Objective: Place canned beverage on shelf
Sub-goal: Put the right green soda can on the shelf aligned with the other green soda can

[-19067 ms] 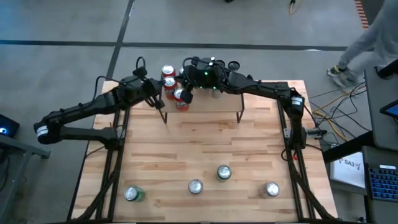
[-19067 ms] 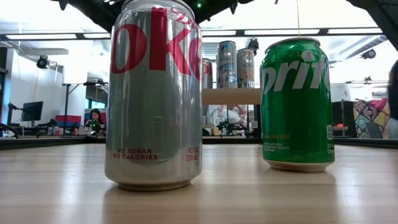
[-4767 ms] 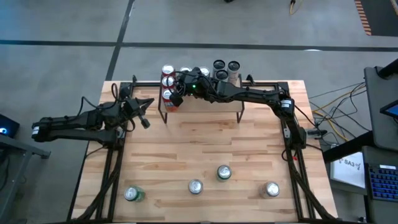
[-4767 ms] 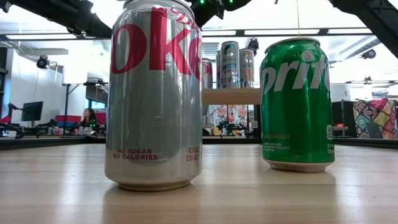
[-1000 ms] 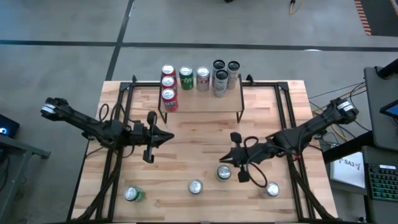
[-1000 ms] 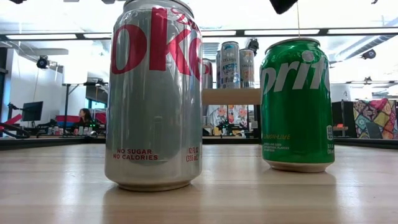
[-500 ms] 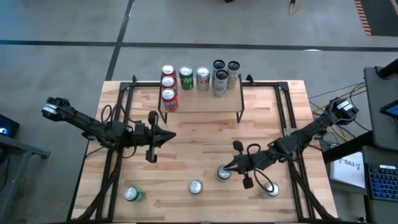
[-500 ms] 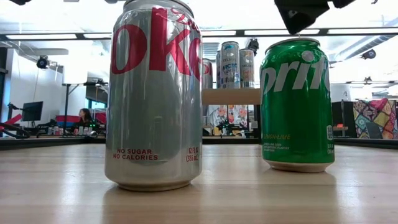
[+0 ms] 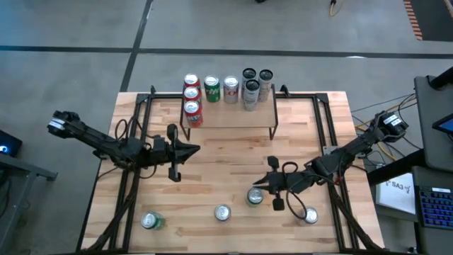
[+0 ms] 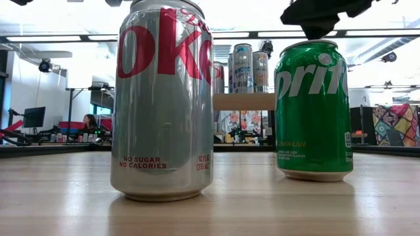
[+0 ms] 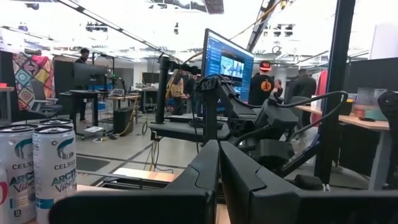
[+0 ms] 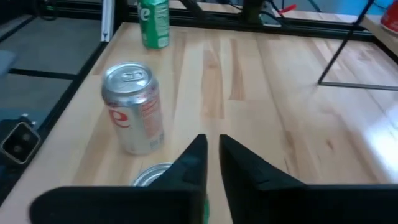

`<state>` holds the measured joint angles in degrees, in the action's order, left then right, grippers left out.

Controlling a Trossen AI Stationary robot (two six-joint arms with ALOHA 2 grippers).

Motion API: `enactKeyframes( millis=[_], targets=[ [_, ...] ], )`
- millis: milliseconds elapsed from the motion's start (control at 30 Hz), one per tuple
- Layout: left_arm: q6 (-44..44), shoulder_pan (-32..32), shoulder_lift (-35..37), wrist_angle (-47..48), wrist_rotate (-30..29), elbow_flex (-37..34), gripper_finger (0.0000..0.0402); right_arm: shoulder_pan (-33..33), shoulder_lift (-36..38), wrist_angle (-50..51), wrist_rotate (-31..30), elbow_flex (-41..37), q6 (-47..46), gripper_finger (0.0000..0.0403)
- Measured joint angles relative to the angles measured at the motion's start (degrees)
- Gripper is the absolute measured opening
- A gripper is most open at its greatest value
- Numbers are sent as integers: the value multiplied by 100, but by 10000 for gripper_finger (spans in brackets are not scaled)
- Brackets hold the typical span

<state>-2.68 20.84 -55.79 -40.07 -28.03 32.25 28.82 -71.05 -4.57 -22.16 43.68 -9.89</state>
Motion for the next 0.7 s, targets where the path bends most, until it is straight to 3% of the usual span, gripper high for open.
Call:
enactKeyframes(
  millis=[167, 467, 600, 700],
  targets=[
    [1, 0, 0, 0, 0, 0, 0, -7, 11, -7, -49, 2, 82, 105],
    [20, 0, -39, -17, 0, 0, 0, -7, 9, 383, 306, 7, 14, 297],
    [16, 0, -39, -49, 0, 0, 0, -3, 9, 537, 325, 7, -285, 345],
    [7, 0, -39, -52, 0, 0, 0, 4, 9, 652, 401, 7, -417, 360]
  ],
)
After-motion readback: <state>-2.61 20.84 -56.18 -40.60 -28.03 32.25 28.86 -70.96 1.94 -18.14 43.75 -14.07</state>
